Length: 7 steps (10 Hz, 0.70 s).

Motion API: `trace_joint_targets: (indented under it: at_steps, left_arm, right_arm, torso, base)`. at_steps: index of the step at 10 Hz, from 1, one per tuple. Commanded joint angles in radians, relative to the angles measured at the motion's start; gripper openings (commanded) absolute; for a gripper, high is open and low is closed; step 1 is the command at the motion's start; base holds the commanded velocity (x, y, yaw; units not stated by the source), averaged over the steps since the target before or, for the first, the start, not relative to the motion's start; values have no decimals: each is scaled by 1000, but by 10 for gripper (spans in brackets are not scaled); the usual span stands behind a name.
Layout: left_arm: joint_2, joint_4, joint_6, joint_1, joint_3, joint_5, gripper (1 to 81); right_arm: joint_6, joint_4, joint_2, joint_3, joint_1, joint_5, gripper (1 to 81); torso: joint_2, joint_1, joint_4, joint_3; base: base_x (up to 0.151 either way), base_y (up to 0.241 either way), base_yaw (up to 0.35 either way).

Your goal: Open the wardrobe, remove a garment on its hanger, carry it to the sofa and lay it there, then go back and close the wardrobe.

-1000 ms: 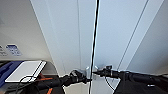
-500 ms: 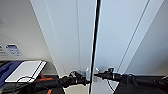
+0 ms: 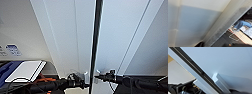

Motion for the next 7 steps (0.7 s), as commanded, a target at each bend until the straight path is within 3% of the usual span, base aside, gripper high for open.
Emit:
trace_joint_targets:
  at_steps: [1,5,7]
  left_arm:
    - [53,-36,5,-113,273,-111,811]
    - [11,-34,5,-87,338,-111,811]
    - [-1,-28,7,-75,362,-102,811]
  right_arm:
    - [17,13,6,128,75,-126,811]
    - [15,11,-35,179,25,-115,811]
    - [20,-35,-29,193,30,-152,811]
  torso:
    - [0,0,0,0]
    - [0,0,0,0]
    - [0,0,0,0]
  base:
    - [0,0,0]
    - [0,0,0]
    - [0,0,0]
